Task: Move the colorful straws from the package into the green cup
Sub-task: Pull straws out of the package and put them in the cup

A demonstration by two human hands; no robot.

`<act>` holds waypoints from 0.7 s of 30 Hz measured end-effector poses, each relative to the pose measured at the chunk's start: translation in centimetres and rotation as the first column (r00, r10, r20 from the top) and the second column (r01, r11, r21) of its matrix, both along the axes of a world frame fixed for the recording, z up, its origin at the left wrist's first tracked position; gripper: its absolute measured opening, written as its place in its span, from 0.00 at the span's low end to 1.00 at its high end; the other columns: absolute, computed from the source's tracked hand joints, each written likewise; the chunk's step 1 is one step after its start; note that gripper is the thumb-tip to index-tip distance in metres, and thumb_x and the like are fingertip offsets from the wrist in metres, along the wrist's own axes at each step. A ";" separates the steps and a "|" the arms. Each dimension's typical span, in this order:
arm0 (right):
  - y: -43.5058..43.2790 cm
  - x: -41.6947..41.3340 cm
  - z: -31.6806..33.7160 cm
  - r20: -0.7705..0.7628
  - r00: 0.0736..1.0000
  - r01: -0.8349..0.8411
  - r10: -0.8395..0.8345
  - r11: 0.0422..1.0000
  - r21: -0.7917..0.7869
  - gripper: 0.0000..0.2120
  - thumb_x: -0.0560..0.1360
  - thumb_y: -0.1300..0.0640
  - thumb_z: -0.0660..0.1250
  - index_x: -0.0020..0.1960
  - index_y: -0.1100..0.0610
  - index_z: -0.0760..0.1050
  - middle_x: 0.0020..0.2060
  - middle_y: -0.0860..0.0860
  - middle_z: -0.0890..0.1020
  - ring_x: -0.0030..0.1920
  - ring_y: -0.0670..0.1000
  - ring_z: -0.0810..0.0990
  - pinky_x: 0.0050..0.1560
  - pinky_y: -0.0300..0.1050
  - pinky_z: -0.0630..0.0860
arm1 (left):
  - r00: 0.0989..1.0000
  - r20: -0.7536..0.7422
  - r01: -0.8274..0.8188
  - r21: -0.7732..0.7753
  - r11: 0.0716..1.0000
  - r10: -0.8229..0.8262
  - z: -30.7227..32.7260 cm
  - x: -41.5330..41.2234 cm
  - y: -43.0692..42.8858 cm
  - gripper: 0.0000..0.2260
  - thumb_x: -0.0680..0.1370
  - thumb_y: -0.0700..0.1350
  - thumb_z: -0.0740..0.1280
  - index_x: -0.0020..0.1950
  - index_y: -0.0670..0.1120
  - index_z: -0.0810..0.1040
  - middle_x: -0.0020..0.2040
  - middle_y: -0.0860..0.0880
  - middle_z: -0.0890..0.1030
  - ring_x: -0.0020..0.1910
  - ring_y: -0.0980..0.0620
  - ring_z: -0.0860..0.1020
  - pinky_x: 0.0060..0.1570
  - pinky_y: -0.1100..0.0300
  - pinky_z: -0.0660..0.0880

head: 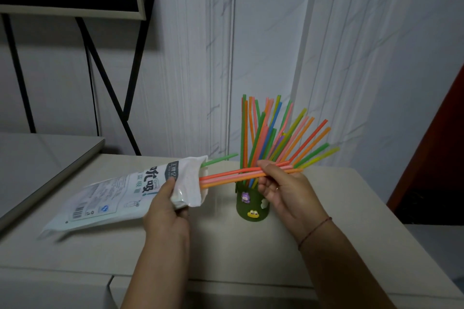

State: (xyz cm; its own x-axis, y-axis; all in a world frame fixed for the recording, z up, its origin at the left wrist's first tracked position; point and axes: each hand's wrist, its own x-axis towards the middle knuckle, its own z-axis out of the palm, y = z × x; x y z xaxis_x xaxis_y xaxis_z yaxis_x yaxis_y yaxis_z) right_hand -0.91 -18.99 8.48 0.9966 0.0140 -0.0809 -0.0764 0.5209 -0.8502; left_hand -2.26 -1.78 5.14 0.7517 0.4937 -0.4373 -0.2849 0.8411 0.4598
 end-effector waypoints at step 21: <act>1.7 -0.1 -0.9 0.068 0.998 -0.006 0.012 0.996 -0.090 0.02 0.74 0.64 0.66 0.44 0.63 0.76 0.24 0.52 0.81 0.25 0.46 0.80 0.28 0.37 0.78 | 0.998 -0.042 0.057 0.018 0.998 -0.056 -0.2 -0.1 -2.5 0.23 0.74 0.33 0.69 0.69 0.42 0.73 0.64 0.44 0.79 0.57 0.49 0.80 0.51 0.56 0.77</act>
